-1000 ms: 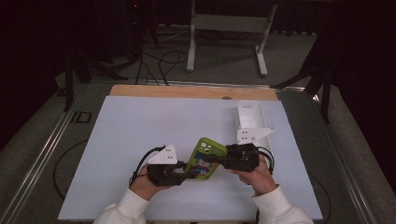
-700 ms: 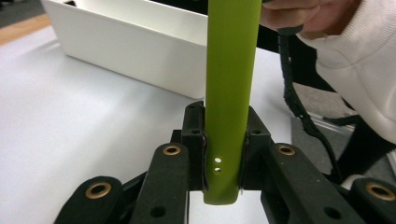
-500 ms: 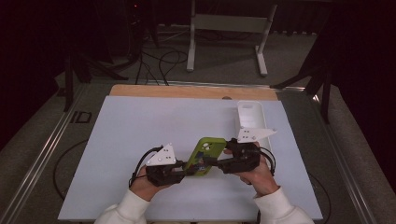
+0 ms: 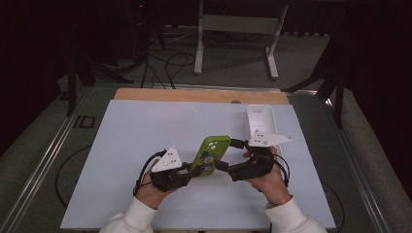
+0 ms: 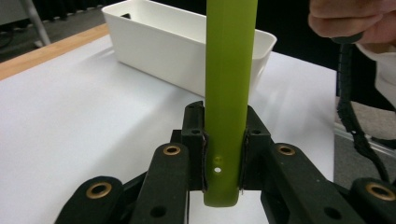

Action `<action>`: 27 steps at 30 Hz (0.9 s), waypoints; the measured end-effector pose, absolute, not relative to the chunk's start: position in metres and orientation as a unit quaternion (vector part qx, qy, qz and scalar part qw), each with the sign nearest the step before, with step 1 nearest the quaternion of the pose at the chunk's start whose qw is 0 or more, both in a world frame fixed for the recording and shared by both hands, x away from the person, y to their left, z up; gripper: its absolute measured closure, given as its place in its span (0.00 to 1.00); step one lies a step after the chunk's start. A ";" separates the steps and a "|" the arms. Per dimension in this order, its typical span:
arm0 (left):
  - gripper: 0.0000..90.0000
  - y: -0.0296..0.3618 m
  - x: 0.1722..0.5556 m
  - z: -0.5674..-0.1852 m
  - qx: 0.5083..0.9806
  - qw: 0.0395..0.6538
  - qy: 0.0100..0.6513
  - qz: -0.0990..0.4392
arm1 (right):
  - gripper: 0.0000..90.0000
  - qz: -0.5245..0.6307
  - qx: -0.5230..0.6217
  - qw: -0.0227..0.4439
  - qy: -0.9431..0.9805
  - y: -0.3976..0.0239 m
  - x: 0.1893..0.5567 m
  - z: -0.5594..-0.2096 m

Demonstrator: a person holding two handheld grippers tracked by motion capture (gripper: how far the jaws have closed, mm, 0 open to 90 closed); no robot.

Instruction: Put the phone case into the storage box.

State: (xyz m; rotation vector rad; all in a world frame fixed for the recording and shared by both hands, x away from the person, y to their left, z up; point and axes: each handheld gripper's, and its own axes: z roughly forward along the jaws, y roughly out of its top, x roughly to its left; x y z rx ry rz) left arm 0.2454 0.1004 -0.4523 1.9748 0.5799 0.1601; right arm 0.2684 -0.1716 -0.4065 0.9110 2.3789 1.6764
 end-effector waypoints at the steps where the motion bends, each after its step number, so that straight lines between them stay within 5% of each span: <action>1: 0.86 0.100 0.245 -0.452 0.820 0.512 0.243 0.072 | 0.10 0.549 0.303 0.049 0.778 -0.172 0.268 -0.406; 27: 0.86 0.090 0.239 -0.449 0.805 0.478 0.306 0.173 | 0.10 0.551 0.345 0.111 0.752 -0.158 0.262 -0.396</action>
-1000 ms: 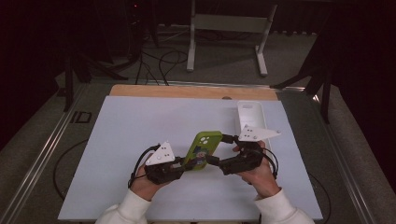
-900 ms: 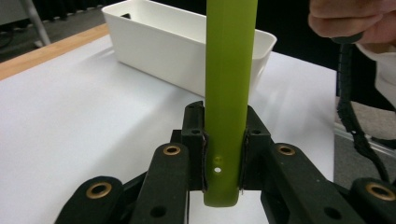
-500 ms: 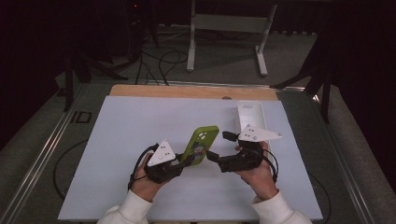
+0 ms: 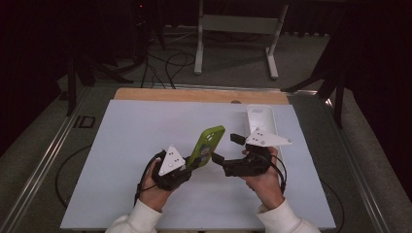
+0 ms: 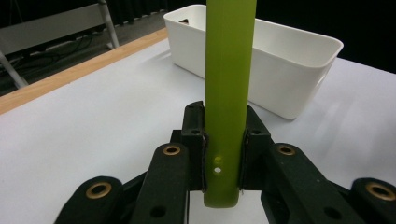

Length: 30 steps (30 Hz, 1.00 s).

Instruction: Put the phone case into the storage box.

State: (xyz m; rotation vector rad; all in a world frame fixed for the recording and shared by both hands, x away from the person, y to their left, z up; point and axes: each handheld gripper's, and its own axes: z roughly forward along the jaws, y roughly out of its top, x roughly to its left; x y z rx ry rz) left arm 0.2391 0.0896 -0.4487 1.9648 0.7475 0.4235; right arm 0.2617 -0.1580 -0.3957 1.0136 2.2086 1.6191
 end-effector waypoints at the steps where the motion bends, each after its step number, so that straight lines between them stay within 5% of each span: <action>1: 0.86 0.089 0.239 -0.449 0.805 0.477 0.306 0.175 | 0.10 0.552 0.346 0.112 0.750 -0.158 0.262 -0.395; 30: 0.86 0.072 0.230 -0.459 0.780 0.482 0.333 0.220 | 0.10 0.579 0.372 0.109 0.717 -0.144 0.264 -0.387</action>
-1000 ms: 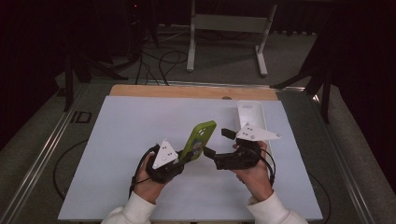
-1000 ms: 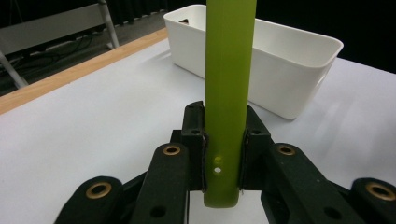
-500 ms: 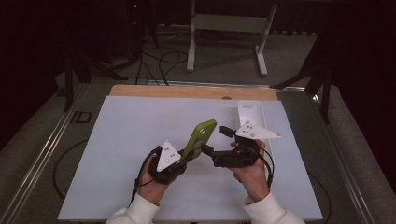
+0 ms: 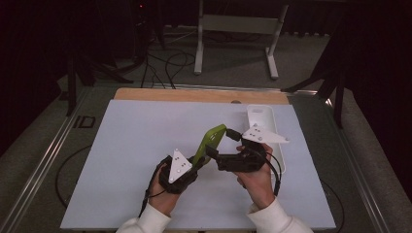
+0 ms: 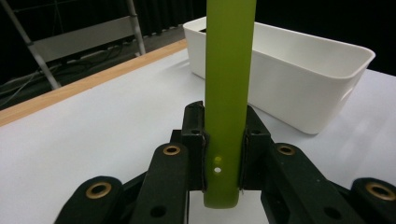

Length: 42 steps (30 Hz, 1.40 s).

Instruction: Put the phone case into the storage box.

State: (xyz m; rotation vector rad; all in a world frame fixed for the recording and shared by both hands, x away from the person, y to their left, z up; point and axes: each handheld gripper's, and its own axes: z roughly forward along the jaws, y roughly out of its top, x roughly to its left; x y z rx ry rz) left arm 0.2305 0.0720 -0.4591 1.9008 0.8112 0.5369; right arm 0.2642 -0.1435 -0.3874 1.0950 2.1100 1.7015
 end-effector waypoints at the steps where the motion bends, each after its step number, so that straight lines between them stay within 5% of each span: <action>1: 0.86 0.072 0.230 -0.459 0.780 0.481 0.333 0.222 | 0.10 0.578 0.375 0.108 0.716 -0.144 0.265 -0.387; 32: 0.86 0.068 0.227 -0.459 0.779 0.489 0.322 0.224 | 0.15 0.590 0.439 0.073 0.674 -0.139 0.279 -0.398; 42: 0.85 0.067 0.229 -0.461 0.783 0.490 0.321 0.209 | 0.17 0.579 0.432 0.099 0.685 -0.134 0.275 -0.395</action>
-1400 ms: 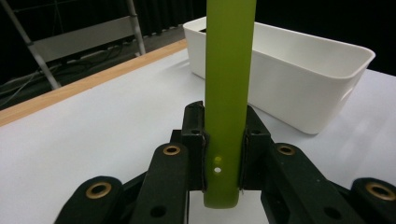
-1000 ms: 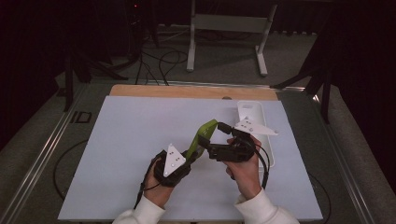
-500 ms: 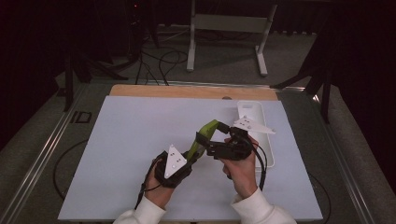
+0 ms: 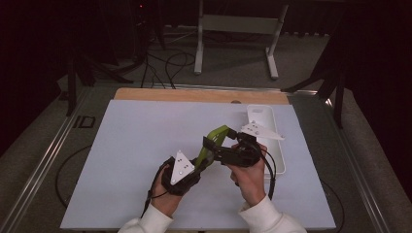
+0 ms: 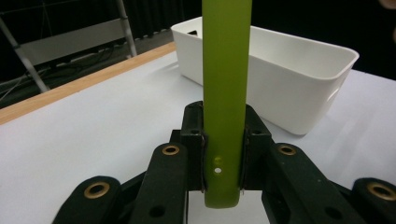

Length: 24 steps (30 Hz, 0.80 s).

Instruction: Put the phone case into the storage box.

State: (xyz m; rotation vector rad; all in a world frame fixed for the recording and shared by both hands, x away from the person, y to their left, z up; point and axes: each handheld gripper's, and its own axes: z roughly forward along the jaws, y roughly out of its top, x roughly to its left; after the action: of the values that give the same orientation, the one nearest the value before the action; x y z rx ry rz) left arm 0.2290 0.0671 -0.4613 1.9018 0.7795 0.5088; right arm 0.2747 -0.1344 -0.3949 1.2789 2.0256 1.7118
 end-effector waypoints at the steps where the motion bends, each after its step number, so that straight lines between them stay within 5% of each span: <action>1: 0.85 0.067 0.229 -0.462 0.784 0.490 0.321 0.206 | 0.17 0.578 0.430 0.100 0.686 -0.134 0.274 -0.395; 6: 0.84 0.066 0.229 -0.463 0.787 0.488 0.317 0.203 | 0.17 0.573 0.424 0.109 0.693 -0.132 0.273 -0.394; 16: 0.59 0.068 0.231 -0.462 0.788 0.503 0.310 0.172 | 0.17 0.570 0.421 0.109 0.697 -0.131 0.272 -0.396; 24: 0.21 0.071 0.234 -0.460 0.775 0.505 0.334 0.179 | 0.17 0.570 0.422 0.113 0.695 -0.131 0.271 -0.394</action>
State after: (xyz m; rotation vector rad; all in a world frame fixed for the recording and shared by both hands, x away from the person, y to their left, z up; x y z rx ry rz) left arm 0.2336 0.0708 -0.4602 1.8705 0.8068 0.4329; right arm 0.2715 -0.1315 -0.3944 1.2396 2.0405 1.6735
